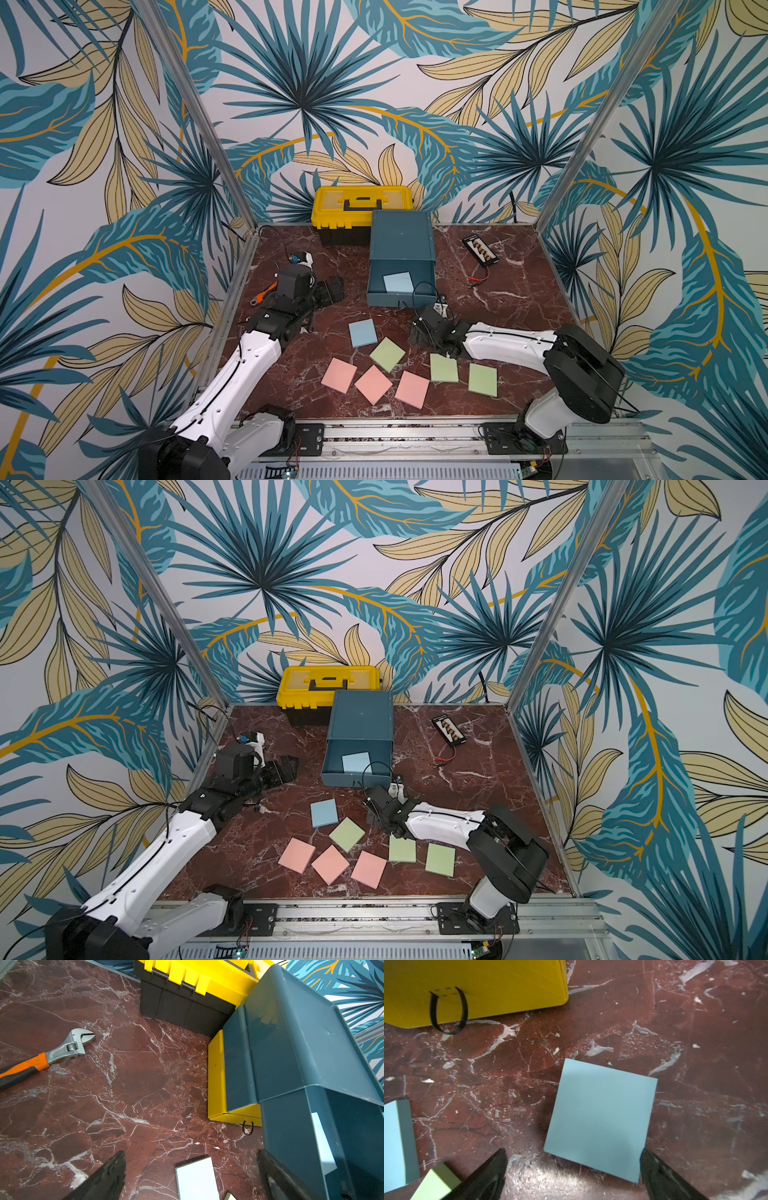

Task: Please put the sticky notes in the drawer by color
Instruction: Adjust the sticky notes at the center of the board.

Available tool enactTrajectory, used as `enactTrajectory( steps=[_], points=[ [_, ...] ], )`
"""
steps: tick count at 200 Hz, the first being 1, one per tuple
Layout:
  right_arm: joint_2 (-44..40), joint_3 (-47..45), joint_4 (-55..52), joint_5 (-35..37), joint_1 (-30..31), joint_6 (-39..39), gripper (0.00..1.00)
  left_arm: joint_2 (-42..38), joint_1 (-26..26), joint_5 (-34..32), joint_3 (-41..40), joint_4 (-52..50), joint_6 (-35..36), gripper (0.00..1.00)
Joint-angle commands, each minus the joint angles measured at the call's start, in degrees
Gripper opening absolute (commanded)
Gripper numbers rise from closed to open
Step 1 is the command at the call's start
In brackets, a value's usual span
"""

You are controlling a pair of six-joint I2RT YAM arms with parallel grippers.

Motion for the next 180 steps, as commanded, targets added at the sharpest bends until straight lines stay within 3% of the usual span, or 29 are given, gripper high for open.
enactTrajectory(
  steps=[1, 180],
  points=[
    [0.9, 1.1, -5.3, 2.6, 0.4, 2.5, 1.00, -1.3, -0.2, -0.8, -0.9, 0.6, 0.4, 1.00],
    [5.7, 5.0, -14.7, 3.8, -0.4, 7.9, 0.99, -2.1, -0.1, -0.4, -1.4, 1.0, 0.1, 1.00]
  ],
)
